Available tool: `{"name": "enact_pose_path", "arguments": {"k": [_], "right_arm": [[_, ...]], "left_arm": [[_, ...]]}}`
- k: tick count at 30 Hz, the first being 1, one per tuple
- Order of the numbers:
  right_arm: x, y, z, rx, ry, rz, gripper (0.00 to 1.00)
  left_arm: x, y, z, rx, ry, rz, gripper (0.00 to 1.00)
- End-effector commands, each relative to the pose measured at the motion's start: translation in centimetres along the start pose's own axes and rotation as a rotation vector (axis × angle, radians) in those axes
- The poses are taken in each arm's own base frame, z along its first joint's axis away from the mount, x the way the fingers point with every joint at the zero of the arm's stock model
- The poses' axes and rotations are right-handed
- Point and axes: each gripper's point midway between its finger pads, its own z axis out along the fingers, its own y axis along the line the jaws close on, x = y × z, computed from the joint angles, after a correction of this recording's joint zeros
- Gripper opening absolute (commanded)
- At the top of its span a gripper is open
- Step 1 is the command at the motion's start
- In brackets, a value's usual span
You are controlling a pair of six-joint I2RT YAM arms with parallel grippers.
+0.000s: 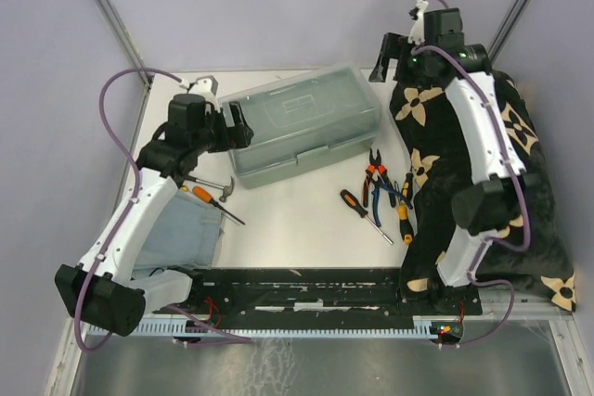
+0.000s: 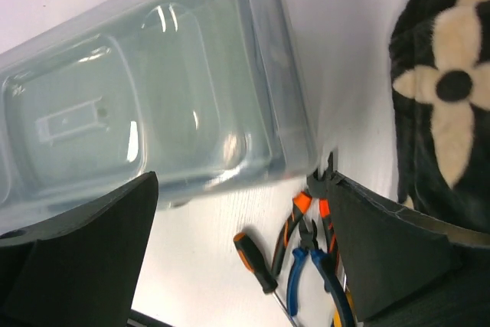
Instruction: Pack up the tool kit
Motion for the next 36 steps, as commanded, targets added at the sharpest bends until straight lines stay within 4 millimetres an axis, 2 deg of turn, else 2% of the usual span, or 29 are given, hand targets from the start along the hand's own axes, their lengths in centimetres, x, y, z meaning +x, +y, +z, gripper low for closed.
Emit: {"name": "enact_pose_path", "arguments": {"k": [1,4,5,6,7,11,13,16,19,22,25,28,36], "right_arm": [[0.8,0.7,-4.4,-0.035,-0.089,0.029,0.99],[4.7,2.6,-4.3,-0.195,-0.074,0.149,0.99],[5.8,3.2,-4.3,-0.245,-0.078,0.193,0.99],[8.3,3.0,-3.5,-0.271,-0.046,0.252,0.99],[9.4,3.5,-3.5,-0.316,-0.040,0.298,0.99],[12.8,5.4,-3.5,-0.439,-0.006,0.372,0.99],[14.4,5.7,-3.1,-0.443,0.027,0.368,0.99],[16.2,6.2,-2.0,-0.443,0.077,0.364,0.99],[16.5,6.6,-0.7,-0.446,0.110,0.362,0.99],[15.9,7.4,0.8,-0.449,0.123,0.356,0.99],[14.9,7.6,2.5,-0.434,0.146,0.325,0.99],[13.8,7.7,3.6,-0.413,0.160,0.293,0.99],[12.2,8.7,5.1,-0.454,0.176,0.256,0.99]], "left_arm": [[-8.1,0.2,-2.0,-0.064,-0.222,0.058,0.99],[-10.8,0.1,-0.8,-0.072,-0.249,0.086,0.99],[-11.6,0.3,0.2,-0.079,-0.251,0.089,0.99],[-12.6,0.3,0.9,-0.072,-0.265,0.084,0.99],[-13.5,0.6,1.7,-0.062,-0.272,0.072,0.99],[-16.3,0.6,5.4,0.013,-0.286,0.079,0.99],[-16.5,0.6,7.6,0.040,-0.252,0.108,0.99],[-15.2,1.0,11.2,0.062,-0.158,0.130,0.99],[-12.3,1.7,13.9,0.086,-0.043,0.113,0.99],[-8.6,1.2,14.6,0.144,0.104,0.079,0.98],[-5.7,1.3,13.5,0.157,0.195,0.061,0.94],[-4.1,1.8,12.2,0.139,0.212,0.058,0.93],[0.6,1.6,10.2,0.169,0.290,-0.007,0.90]]}}
